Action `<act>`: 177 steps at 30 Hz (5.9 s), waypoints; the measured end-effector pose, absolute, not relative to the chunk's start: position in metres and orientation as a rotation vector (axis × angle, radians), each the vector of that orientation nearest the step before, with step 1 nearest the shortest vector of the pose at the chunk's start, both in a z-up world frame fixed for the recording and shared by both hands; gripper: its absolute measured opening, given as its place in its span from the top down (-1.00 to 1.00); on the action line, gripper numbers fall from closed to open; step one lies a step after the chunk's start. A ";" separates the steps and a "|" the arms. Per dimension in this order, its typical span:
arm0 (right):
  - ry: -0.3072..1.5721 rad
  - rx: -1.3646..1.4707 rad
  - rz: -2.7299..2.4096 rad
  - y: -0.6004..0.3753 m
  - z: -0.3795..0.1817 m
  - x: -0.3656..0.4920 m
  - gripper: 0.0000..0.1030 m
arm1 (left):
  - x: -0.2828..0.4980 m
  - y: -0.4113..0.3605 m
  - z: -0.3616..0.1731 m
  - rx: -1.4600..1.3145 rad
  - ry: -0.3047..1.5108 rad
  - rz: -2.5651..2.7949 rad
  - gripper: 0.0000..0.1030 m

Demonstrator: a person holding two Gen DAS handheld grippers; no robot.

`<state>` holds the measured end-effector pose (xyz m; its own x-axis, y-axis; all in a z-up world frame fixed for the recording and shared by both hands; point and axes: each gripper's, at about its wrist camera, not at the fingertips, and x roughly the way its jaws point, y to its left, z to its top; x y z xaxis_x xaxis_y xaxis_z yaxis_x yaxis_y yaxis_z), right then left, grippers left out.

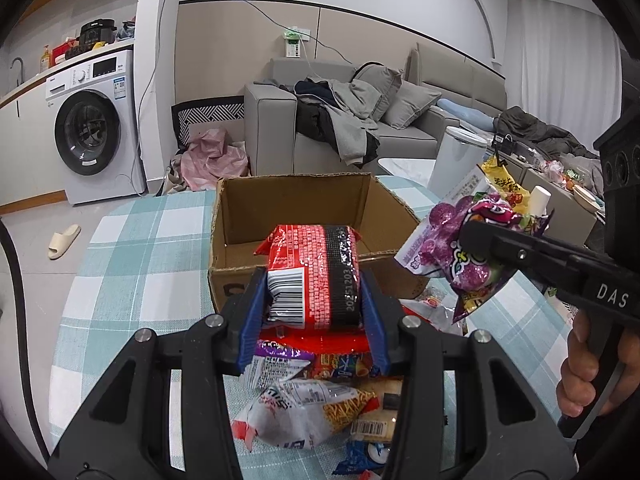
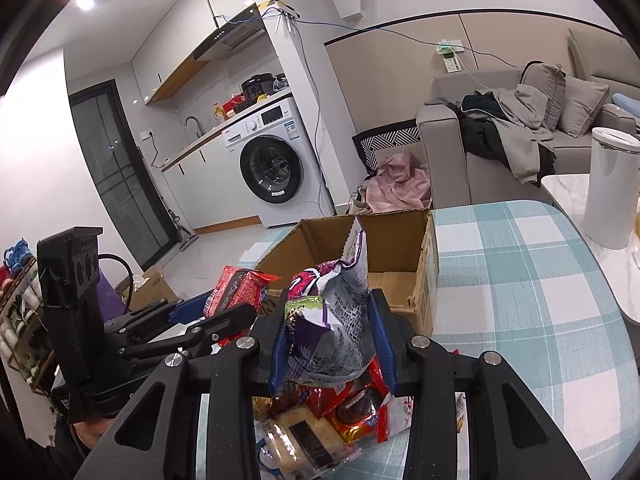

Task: Organize snacks
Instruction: 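Carry the red noodle pack and purple candy bag over the box with both grippers, then open both grippers to drop the snacks into the box, then withdraw, then grasp the wafer pack with the right gripper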

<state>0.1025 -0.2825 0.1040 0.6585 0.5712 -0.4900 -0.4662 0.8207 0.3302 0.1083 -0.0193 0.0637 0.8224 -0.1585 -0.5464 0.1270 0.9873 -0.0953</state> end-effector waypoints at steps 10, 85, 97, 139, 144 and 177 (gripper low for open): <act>0.635 0.209 0.572 -0.283 0.102 0.130 0.29 | 0.139 -0.024 0.061 -0.031 0.599 -0.150 0.19; 0.702 0.074 0.522 -0.288 0.077 0.108 -1.00 | 0.080 0.005 0.057 -0.061 0.623 -0.039 -0.98; 0.759 0.084 0.512 -0.300 0.056 0.087 -1.00 | 0.043 0.020 0.041 -0.082 0.641 -0.011 -0.98; 0.953 0.019 0.657 -0.257 -0.003 0.064 -0.98 | 0.011 -0.015 -0.015 -0.043 0.782 -0.065 -0.98; 0.981 0.013 0.661 -0.250 -0.014 0.072 -0.76 | 0.013 -0.009 -0.018 -0.060 0.788 -0.049 -0.98; 0.954 -0.055 0.774 -0.220 -0.016 0.074 -0.37 | 0.016 0.004 -0.021 -0.078 0.791 -0.038 -0.98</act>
<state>0.0742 -0.2200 -0.0159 0.3361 0.5702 -0.7496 -0.6162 0.7351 0.2828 0.0155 0.0044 -0.0211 0.7023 -0.0630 -0.7091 0.0046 0.9965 -0.0839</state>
